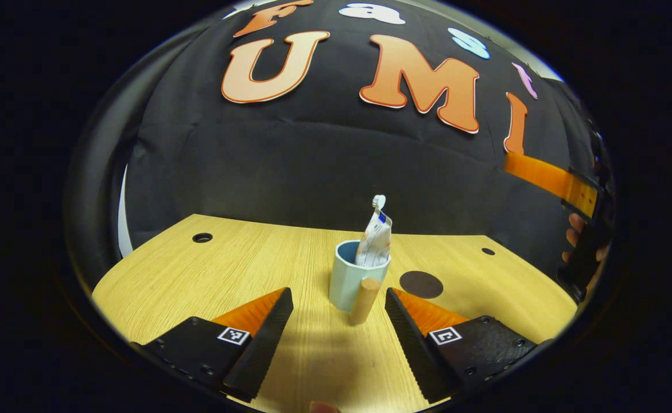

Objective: Put the toothbrush and toothpaste on the desktop into the cup, then pick up the cup and place it on the coaster on the desktop.

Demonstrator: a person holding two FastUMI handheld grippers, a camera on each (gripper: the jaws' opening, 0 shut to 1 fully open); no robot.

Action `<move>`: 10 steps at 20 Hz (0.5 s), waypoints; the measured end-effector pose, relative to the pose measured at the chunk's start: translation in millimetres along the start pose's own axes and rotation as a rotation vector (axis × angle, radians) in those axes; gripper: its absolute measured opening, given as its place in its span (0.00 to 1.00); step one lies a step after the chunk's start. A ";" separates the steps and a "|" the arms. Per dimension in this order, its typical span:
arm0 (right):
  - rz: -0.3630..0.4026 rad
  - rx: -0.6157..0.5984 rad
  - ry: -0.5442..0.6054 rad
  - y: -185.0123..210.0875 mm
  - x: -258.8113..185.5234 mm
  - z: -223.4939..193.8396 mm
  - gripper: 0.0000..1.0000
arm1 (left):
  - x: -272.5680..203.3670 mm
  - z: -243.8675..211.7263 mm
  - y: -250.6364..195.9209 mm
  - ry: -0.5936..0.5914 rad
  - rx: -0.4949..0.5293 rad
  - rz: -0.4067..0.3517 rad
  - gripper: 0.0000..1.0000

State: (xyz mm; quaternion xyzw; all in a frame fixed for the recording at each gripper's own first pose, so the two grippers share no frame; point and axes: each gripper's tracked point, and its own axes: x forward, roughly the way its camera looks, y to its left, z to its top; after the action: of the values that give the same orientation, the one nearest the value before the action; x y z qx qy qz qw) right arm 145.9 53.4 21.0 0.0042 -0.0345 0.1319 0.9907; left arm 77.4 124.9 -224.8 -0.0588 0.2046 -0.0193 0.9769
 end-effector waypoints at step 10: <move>-0.060 -0.059 -0.022 -48.0 -74.5 37.3 0.88 | 28.4 32.0 -19.3 0.231 0.038 -0.014 0.97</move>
State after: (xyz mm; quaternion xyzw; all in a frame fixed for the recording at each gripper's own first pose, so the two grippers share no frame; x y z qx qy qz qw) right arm 84.3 -13.0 53.1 -0.0223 -0.0493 0.1010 0.9934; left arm 116.0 107.4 -204.7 -0.0390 0.3151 -0.0367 0.9475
